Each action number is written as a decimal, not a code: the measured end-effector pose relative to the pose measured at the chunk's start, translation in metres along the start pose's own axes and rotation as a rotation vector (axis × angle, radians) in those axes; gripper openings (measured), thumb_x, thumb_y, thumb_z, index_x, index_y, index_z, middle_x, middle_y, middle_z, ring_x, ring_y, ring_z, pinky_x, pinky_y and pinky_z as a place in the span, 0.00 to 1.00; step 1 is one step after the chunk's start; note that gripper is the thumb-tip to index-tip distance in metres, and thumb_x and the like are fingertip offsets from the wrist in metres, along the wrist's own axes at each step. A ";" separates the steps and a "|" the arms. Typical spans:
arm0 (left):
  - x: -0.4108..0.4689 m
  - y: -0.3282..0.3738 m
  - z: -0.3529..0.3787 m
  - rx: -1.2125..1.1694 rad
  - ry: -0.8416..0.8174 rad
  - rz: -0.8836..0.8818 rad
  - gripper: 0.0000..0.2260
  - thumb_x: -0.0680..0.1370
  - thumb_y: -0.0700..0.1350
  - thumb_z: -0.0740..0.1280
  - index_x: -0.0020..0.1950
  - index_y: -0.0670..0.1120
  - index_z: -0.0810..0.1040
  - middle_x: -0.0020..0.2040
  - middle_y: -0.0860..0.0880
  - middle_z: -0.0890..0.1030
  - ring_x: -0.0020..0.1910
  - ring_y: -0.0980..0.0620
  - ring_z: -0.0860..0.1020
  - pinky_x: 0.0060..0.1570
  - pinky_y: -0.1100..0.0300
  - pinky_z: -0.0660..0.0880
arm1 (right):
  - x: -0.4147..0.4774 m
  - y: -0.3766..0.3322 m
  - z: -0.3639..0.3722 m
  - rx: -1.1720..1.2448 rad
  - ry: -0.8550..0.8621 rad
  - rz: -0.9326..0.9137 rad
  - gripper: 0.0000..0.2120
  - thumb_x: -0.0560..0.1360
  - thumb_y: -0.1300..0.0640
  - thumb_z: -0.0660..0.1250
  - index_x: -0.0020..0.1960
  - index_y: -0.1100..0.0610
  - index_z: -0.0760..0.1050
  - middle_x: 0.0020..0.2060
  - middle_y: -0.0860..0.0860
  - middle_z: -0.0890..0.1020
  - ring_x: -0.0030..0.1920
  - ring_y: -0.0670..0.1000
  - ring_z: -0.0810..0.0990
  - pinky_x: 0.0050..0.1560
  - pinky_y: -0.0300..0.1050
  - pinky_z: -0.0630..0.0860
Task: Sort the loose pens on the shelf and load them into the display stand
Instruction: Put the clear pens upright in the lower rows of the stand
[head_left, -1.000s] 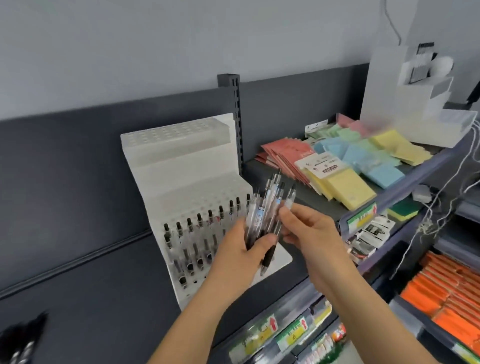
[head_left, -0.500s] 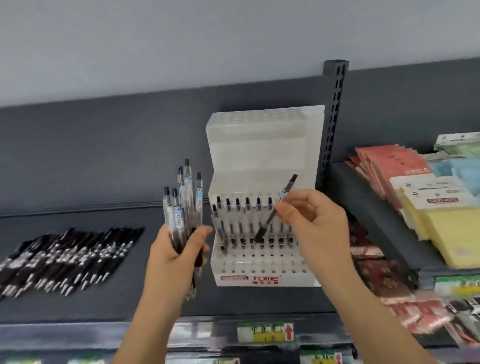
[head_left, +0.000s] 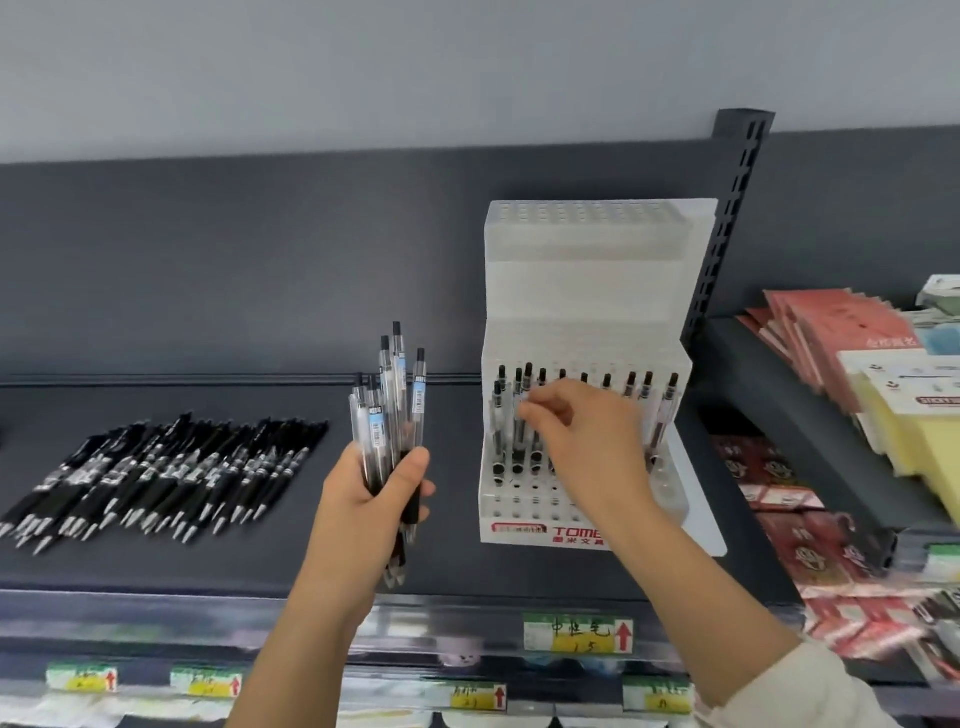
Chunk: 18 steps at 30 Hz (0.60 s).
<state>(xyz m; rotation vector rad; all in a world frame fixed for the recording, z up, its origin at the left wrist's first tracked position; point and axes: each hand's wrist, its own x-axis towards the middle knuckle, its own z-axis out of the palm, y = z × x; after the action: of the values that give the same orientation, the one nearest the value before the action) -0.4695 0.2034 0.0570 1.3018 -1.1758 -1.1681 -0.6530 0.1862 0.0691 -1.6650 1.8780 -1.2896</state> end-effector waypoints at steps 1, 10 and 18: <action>0.002 -0.001 -0.002 -0.005 -0.014 -0.001 0.06 0.75 0.49 0.68 0.48 0.48 0.75 0.33 0.51 0.82 0.31 0.56 0.79 0.34 0.58 0.74 | 0.000 0.001 0.003 -0.038 -0.022 0.011 0.08 0.76 0.54 0.67 0.53 0.53 0.80 0.42 0.42 0.81 0.42 0.40 0.77 0.47 0.30 0.72; 0.004 -0.006 0.001 -0.071 -0.126 -0.010 0.06 0.75 0.48 0.68 0.50 0.49 0.76 0.34 0.51 0.82 0.33 0.57 0.80 0.32 0.65 0.74 | -0.002 0.002 0.004 -0.119 -0.056 0.058 0.09 0.75 0.53 0.67 0.53 0.54 0.81 0.46 0.47 0.83 0.45 0.44 0.79 0.53 0.40 0.75; -0.002 -0.005 0.012 -0.091 -0.248 0.047 0.08 0.75 0.45 0.67 0.53 0.50 0.77 0.42 0.47 0.83 0.36 0.57 0.80 0.35 0.66 0.76 | -0.017 -0.013 -0.010 0.107 -0.018 0.031 0.05 0.74 0.47 0.66 0.44 0.47 0.78 0.36 0.43 0.80 0.35 0.40 0.77 0.38 0.34 0.73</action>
<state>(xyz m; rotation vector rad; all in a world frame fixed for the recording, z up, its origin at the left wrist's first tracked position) -0.4818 0.2046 0.0519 1.0770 -1.3077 -1.3607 -0.6472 0.2063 0.0795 -1.5827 1.7846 -1.3333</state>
